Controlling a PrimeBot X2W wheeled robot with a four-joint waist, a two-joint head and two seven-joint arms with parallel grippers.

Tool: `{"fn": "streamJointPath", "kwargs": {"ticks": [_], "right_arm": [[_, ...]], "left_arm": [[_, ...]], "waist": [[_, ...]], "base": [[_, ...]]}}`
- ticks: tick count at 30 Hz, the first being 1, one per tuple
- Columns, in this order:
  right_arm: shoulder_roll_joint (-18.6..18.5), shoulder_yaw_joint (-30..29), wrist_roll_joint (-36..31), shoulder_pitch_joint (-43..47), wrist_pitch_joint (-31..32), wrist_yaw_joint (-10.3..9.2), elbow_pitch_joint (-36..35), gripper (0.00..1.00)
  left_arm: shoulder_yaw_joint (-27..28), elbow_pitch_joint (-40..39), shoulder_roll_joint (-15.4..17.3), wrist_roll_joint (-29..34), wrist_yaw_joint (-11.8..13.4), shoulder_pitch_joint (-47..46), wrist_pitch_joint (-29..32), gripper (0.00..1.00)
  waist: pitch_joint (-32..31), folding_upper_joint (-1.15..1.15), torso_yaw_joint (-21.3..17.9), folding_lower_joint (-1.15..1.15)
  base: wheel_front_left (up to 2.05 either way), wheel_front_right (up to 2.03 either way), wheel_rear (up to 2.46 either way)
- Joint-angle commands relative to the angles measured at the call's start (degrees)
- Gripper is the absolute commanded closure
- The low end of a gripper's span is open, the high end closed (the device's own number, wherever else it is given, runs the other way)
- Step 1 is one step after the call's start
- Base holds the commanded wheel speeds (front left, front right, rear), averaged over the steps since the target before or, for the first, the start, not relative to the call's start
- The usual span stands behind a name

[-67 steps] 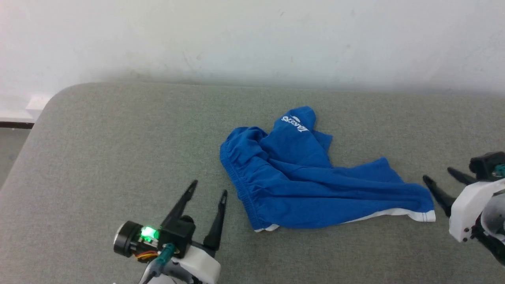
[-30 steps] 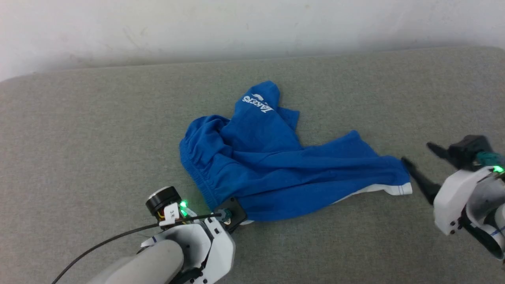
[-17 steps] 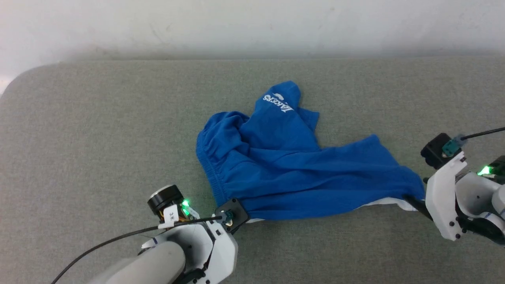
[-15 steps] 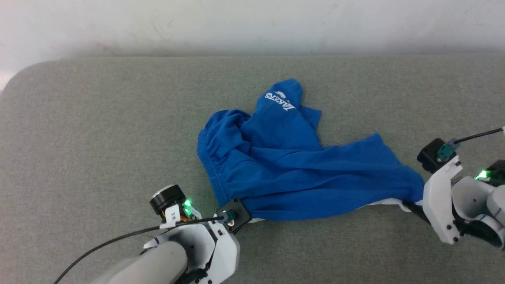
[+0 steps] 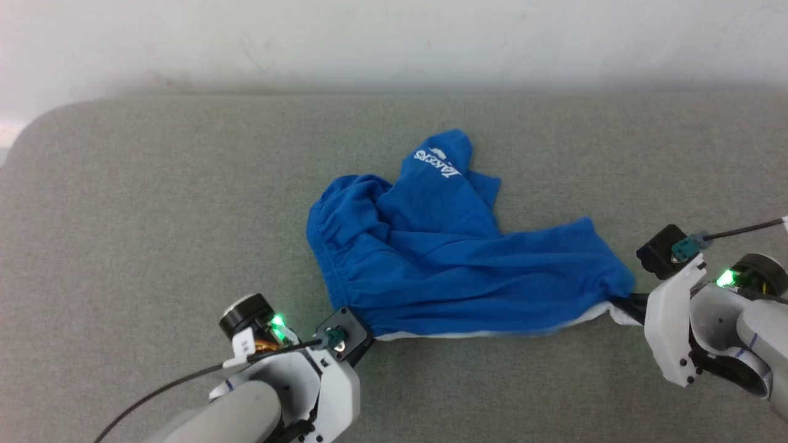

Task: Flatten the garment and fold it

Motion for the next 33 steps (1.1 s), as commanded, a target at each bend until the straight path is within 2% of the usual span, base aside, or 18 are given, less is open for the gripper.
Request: {"fn": "streamJointPath", "kwargs": {"ticks": [1, 4, 8, 13, 17, 25, 33], "right_arm": [[0.2, 0.2, 1.3, 1.1, -2.9, -0.04, -1.0, 1.00], [-2.3, -1.3, 0.9, 0.2, -8.8, -0.04, -3.9, 1.00], [-3.8, -5.8, 3.2, -0.6, -14.1, -0.04, -8.2, 1.00], [-2.6, -13.9, 3.9, -3.6, -19.1, -0.04, -10.3, 1.00], [-0.9, -19.6, 1.2, -7.1, -20.4, -0.04, -8.9, 1.00], [5.5, -29.9, -8.8, -20.6, -19.8, -0.04, -2.7, 1.00], [11.1, -34.0, -16.2, -35.6, -20.1, -0.04, 3.1, 1.00]], "left_arm": [[0.7, 0.0, 0.3, -0.9, 0.7, 1.5, -1.2, 1.00], [2.7, -1.4, 1.7, -1.5, 1.5, 1.0, -2.9, 1.00], [5.5, -4.7, 3.9, -1.6, 1.7, -2.6, -3.4, 1.00], [9.6, -8.2, 4.6, -3.1, 1.4, -8.9, -3.6, 1.00], [13.1, -7.4, 2.4, -5.0, 1.1, -16.4, -3.4, 1.00], [15.8, 3.1, -4.1, -5.5, -1.0, -35.1, -4.4, 1.00], [18.3, 13.2, -7.4, -4.1, -1.6, -51.4, -8.2, 1.00]], "waist": [[-3.2, 0.00, -1.0, -0.01], [-5.3, 0.00, -1.2, -0.01], [-7.4, 0.00, -1.4, -0.01], [-8.0, 0.00, -2.0, -0.01], [-6.4, 0.00, -1.9, -0.01], [2.9, 0.00, -4.0, -0.01], [13.6, 0.00, -6.1, -0.01]], "base": [[0.00, 0.00, 0.00], [0.00, 0.00, 0.00], [0.00, 0.00, 0.00], [0.00, 0.00, 0.00], [0.00, 0.00, 0.00], [0.00, 0.00, 0.00], [0.00, 0.00, 0.00]]}}
